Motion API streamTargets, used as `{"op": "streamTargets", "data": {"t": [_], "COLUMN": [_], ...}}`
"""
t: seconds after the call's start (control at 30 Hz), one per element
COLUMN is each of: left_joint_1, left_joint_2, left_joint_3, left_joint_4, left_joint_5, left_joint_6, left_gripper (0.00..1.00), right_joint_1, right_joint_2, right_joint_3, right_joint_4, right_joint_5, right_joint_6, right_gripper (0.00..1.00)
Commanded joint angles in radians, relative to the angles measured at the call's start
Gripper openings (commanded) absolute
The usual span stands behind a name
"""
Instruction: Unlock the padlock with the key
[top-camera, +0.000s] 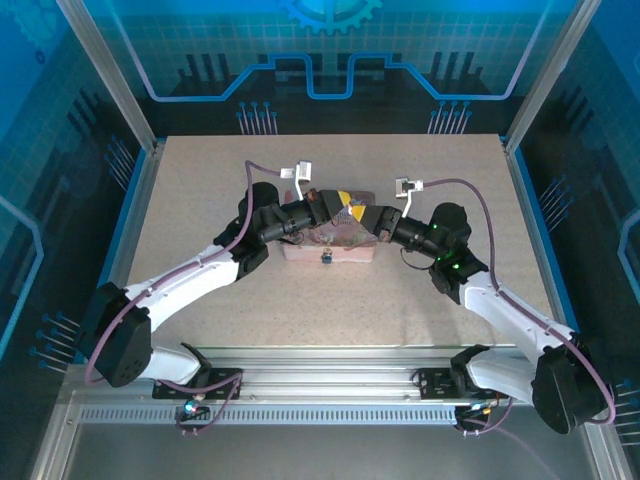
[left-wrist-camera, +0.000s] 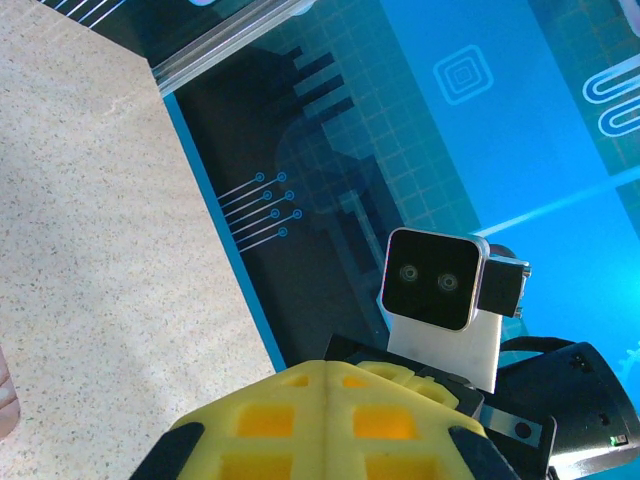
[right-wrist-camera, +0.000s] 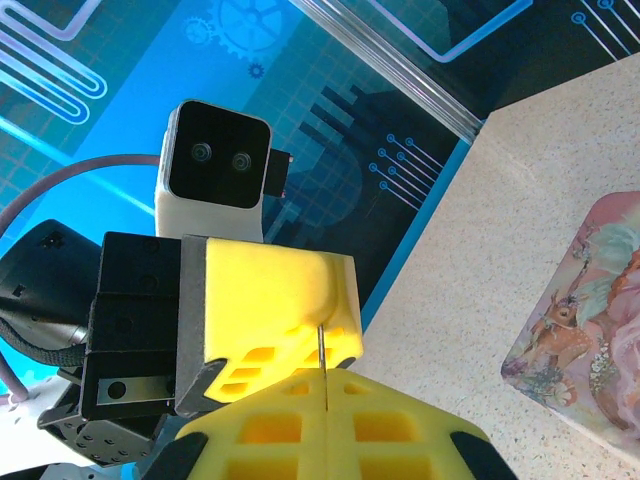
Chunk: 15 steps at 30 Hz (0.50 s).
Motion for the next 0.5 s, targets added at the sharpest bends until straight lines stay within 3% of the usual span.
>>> {"op": "streamTargets", "data": {"t": [0.0,0.1,0.23,0.47], "left_joint_1": [-0.004,-0.005,-0.005,0.004], "left_joint_2": [-0.021,-0.024,-0.032,-0.041], "left_joint_3": [-0.002,-0.002,-0.007,0.01], "left_joint_4": [0.034,0.032,0.017,-0.048], "left_joint_5": [-0.002,0.004,0.007,0.072], "left_joint_6": [-0.004,-0.004,-0.003,0.005], "left_gripper": [0.0,0.0,0.23,0.39], "right_joint_1": [-0.003,-0.005,-0.008,-0.018], "right_joint_2": [-0.022,-0.023,-0.025,-0.026], "right_joint_3": [0.027,0.03,0.032,0.06], "right_joint_4": [-0.005,-0.008,-0.01,-0.053], "right_joint_5": [-0.017,-0.02,-0.031,-0.09], "right_joint_6": [-0.025,-0.027,-0.033,-0.061], "right_gripper": [0.0,0.0,0.0,0.0]}}
